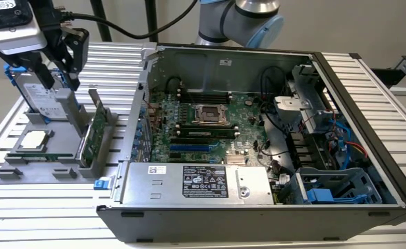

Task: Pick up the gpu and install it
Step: 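Pick up the gpu and move the gpu toward the slot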

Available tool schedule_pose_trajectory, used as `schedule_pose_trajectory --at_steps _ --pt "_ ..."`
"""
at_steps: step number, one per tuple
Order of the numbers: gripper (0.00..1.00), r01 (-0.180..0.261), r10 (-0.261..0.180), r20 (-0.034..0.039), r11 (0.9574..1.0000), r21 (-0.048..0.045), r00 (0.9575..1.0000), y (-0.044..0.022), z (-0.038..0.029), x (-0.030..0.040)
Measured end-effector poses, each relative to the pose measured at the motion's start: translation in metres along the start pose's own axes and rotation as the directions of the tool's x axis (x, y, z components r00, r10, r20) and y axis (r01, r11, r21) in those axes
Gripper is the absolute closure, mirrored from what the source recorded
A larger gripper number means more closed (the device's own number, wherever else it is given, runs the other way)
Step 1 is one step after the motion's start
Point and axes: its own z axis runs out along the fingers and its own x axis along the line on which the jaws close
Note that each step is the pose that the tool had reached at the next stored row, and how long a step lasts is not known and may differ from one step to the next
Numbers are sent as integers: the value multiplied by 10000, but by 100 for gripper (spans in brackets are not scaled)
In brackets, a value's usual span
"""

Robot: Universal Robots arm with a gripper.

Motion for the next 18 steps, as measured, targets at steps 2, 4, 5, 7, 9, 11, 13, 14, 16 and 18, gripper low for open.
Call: schedule_pose_trajectory --at_steps 2,4,5,7,9,11,13,14,16,18 --pt "0 -1 1 -1 10000 0 10000 0 8 0" --pt "0 -1 1 0 10000 0 10000 -1 18 1" --pt "0 -1 1 -1 10000 0 10000 -1 22 1" --pt "0 -1 1 0 10000 0 10000 -1 32 1" --pt "0 -1 1 0 10000 0 10000 -2 42 1" --pt "0 -1 1 0 10000 0 10000 -2 52 1" --pt "0 -1 1 -1 10000 0 10000 -3 61 1" --pt "0 -1 1 -1 10000 1 10000 -3 65 1" --pt "0 -1 1 -2 10000 2 10000 -3 66 2" --pt "0 -1 1 -1 10000 0 10000 -3 68 1"
